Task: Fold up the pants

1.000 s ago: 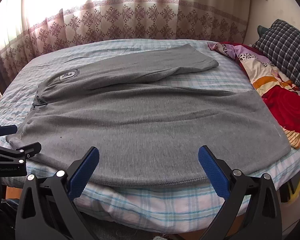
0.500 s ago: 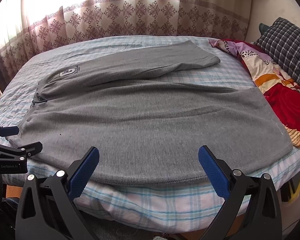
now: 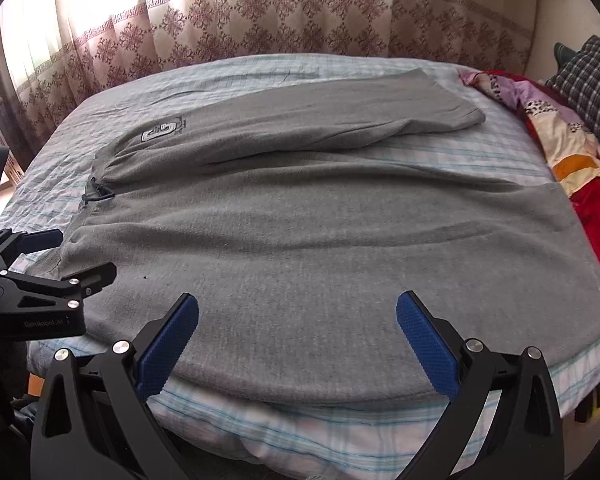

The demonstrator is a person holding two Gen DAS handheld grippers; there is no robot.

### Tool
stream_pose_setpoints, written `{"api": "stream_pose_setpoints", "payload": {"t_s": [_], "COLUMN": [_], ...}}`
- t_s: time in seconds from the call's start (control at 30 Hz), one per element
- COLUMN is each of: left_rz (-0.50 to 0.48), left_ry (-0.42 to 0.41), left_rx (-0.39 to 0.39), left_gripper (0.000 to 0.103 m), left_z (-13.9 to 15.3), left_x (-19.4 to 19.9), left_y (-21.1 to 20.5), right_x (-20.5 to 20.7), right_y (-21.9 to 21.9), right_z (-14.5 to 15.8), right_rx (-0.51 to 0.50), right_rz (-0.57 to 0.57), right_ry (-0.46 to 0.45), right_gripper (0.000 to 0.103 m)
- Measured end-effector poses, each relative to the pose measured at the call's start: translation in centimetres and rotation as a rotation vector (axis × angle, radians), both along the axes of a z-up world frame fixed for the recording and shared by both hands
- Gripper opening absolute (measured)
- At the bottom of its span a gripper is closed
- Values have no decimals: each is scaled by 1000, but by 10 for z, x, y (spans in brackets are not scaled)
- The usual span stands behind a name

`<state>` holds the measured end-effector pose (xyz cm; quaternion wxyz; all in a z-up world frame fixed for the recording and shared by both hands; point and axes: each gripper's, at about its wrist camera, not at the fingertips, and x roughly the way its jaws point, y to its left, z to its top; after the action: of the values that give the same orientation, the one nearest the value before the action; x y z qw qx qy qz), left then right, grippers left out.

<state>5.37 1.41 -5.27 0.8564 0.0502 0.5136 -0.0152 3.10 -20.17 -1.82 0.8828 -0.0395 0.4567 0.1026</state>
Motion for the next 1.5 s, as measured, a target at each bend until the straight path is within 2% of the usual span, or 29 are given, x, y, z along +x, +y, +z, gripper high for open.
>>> {"api": "stream_pose_setpoints", "payload": {"t_s": [0.1, 0.23, 0.4, 0.7, 0.8, 1.0, 1.17, 1.27, 1.37, 1.5], "left_rz": [-11, -13, -47, -83, -103, -124, -91, -51, -26, -2], "left_ry": [59, 93, 119, 129, 135, 130, 46, -2, -33, -27], "left_rx": [-6, -46, -67, -100, -118, -144, -148, -147, -147, -166], "left_gripper": [101, 101, 101, 101, 101, 101, 101, 101, 101, 101], "left_z": [-17, -25, -32, -33, -29, -17, 9, 21, 28, 26], "left_x": [1, -1, -14, -27, -31, -26, 0, 30, 69, 128], "left_y": [0, 5, 8, 11, 12, 16, 29, 36, 40, 42], "right_x": [8, 9, -2, -6, 1, 31, 66, 78, 78, 77], "right_y": [5, 3, 3, 2, 4, 17, 27, 37, 38, 37], "right_z": [-18, -40, -46, -53, -40, -19, -21, -26, -31, -41], "right_rx": [-35, -41, -63, -106, -101, -80, -47, -33, -11, -13], "right_rz": [15, 34, 69, 76, 86, 94, 74, 81, 91, 92], "right_ry": [59, 174, 248, 253, 263, 184, 165, 162, 156, 158], "right_gripper": [98, 98, 98, 98, 98, 98, 98, 98, 98, 98]}}
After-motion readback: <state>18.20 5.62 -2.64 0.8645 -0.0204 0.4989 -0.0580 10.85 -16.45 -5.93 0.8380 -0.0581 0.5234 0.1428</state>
